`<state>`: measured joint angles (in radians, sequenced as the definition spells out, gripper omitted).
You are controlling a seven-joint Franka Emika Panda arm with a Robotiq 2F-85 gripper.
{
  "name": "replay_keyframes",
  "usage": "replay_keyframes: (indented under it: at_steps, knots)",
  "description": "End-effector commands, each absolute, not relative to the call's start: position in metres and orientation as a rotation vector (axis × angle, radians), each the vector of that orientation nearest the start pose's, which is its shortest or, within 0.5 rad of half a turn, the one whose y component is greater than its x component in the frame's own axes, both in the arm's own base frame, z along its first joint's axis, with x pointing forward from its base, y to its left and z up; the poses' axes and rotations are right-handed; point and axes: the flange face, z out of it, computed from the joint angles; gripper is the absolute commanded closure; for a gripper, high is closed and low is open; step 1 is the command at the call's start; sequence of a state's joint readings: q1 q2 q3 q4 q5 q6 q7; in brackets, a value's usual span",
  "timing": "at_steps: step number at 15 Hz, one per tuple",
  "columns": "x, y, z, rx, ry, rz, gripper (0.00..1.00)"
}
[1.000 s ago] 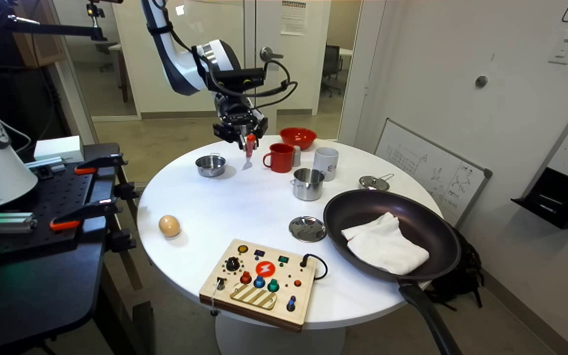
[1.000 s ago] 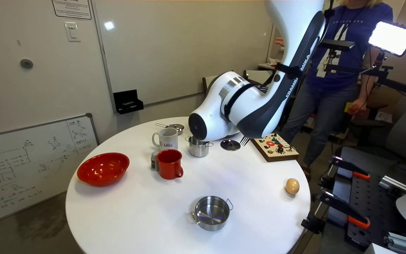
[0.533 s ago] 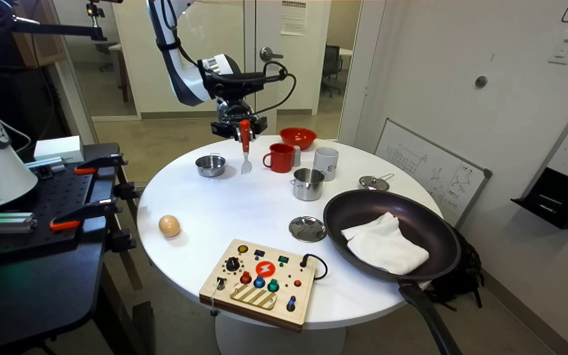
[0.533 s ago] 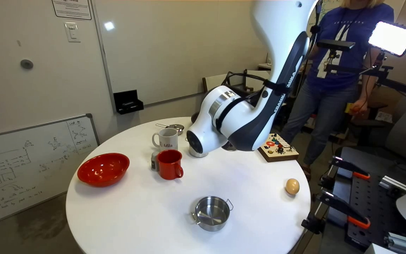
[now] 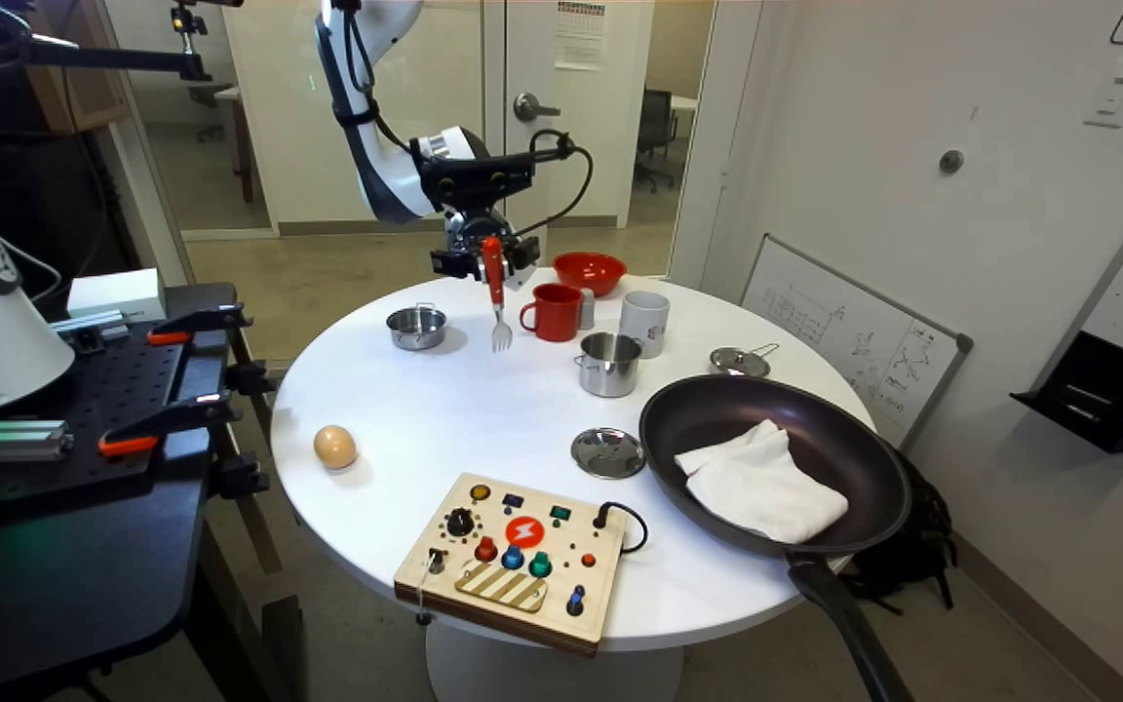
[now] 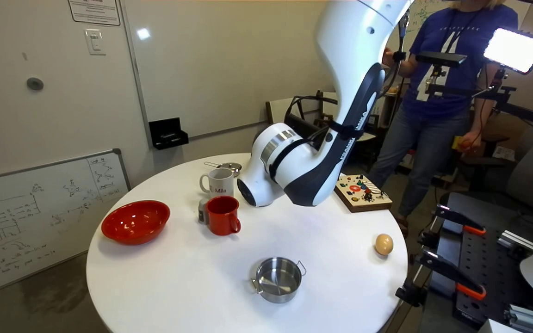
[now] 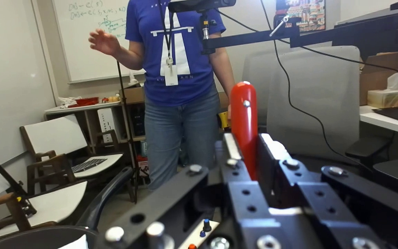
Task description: Move the fork to the right
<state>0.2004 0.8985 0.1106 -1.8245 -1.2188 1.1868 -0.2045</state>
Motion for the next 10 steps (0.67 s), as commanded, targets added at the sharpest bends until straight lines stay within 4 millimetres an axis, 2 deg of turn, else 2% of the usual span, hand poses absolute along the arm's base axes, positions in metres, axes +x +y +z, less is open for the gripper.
replay_keyframes:
  at_steps: [1, 10]
  knots:
    - [0.526, 0.03, 0.067, 1.31, 0.844, -1.337, 0.92]
    - [0.538, 0.018, 0.043, 1.364, 0.858, -1.378, 0.92]
